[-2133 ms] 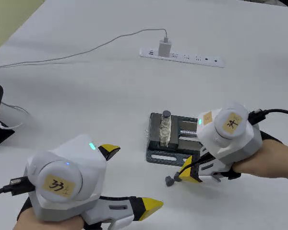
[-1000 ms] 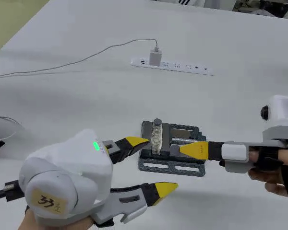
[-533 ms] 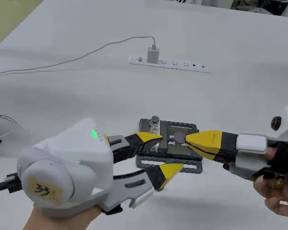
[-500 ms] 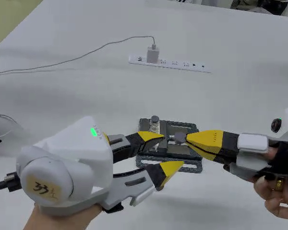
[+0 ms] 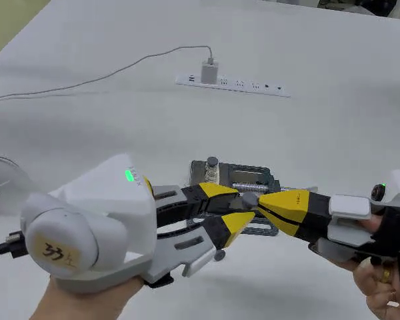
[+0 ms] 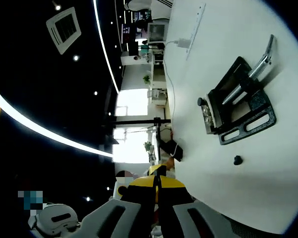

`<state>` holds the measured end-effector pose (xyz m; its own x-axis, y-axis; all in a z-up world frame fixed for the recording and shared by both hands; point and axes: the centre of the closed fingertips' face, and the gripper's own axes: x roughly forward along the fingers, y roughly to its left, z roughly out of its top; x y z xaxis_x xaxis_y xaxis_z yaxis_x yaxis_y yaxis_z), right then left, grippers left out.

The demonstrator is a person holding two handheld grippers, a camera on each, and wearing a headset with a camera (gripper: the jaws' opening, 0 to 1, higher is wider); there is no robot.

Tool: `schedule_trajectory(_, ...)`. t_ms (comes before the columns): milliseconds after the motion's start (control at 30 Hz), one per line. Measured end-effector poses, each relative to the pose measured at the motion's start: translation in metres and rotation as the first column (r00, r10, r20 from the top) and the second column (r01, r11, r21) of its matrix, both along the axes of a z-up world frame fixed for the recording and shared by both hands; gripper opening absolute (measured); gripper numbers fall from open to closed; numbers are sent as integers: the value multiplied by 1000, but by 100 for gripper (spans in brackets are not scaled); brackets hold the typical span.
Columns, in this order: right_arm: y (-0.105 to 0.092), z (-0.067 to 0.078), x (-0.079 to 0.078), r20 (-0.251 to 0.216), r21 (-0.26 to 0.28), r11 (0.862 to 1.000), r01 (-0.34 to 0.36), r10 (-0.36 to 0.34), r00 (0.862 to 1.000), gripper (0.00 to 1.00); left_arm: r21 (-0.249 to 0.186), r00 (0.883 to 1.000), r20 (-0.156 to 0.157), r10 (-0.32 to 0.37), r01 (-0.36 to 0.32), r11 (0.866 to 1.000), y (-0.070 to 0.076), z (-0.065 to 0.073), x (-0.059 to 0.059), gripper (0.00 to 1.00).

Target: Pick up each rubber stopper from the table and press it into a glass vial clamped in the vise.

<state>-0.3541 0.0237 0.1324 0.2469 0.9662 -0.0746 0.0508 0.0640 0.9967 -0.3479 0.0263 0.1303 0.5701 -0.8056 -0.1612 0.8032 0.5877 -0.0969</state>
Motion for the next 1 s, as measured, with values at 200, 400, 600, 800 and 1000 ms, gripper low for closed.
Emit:
schedule_trajectory(200, -1, -2, -1, 5, -10, 1000, -5, 5, 1000, 0, -12, 999, -28, -15, 15, 1000, -3, -3, -3, 9)
schedule_trajectory(400, 1, -3, -5, 5, -17, 1000, -11, 11, 1000, 0, -29, 999, -38, -18, 17, 999, -3, -3, -4, 7)
schedule_trajectory(600, 1, -3, -7, 5, -17, 1000, -15, 15, 1000, 0, -30, 999, -42, -20, 19, 999, -3, -3, -5, 5)
schedule_trajectory(800, -1, -5, -7, -6, -11, 1000, -10, 10, 1000, 0, -27, 999, -44, -22, 21, 999, -3, -3, -6, 5)
schedule_trajectory(1000, -1, -7, -9, 13, -25, 1000, -19, 20, 1000, 0, -20, 998, -48, -29, 28, 999, -4, -6, -9, 4)
